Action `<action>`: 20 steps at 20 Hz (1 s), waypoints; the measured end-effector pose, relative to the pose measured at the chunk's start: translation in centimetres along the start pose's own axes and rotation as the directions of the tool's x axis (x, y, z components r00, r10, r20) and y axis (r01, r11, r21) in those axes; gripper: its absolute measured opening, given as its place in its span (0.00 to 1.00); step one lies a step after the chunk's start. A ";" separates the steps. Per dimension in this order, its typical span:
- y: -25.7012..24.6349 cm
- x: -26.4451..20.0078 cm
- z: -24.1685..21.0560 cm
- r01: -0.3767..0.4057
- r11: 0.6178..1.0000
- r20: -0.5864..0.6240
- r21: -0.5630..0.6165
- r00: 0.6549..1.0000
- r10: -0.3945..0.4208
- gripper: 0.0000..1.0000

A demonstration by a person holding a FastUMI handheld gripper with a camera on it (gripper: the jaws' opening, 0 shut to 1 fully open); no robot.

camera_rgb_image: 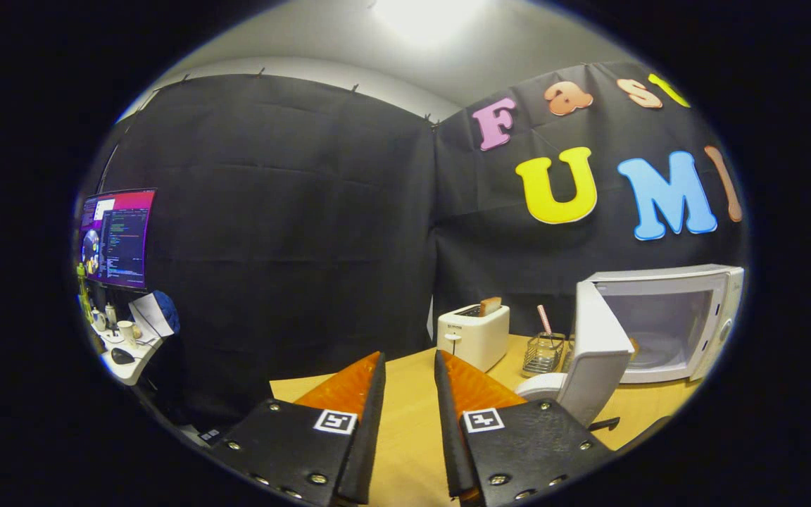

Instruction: Open the microwave, put the food inside, and close the microwave door.

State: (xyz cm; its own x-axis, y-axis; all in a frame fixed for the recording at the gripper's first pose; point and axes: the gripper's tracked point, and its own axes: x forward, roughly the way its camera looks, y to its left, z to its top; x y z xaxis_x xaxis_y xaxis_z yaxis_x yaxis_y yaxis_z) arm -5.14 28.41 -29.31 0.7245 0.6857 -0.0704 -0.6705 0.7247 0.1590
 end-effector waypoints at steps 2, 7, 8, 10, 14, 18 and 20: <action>-0.4 0.5 -2.2 0.006 1.000 -0.064 0.019 0.998 -0.005 0.39; -2.6 0.0 -5.5 0.053 0.999 -0.148 -0.014 0.987 -0.054 0.05; -3.2 -0.2 -5.6 0.069 0.997 -0.146 -0.047 0.987 -0.075 0.05; -4.7 -0.7 -6.4 0.108 0.992 -0.149 -0.073 0.982 -0.117 0.05; -8.3 -1.7 -7.6 0.198 0.980 -0.198 -0.025 0.960 -0.199 0.05; -11.8 -3.2 -6.3 0.269 0.960 -0.164 -0.081 0.946 -0.279 0.05; -14.0 -4.1 -6.3 0.312 0.946 -0.168 -0.093 0.931 -0.323 0.05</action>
State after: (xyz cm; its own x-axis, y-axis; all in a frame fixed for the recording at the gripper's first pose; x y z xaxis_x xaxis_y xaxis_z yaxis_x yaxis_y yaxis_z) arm 0.26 15.91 -37.43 0.8645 0.4155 -0.2829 -0.4232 0.9053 0.0366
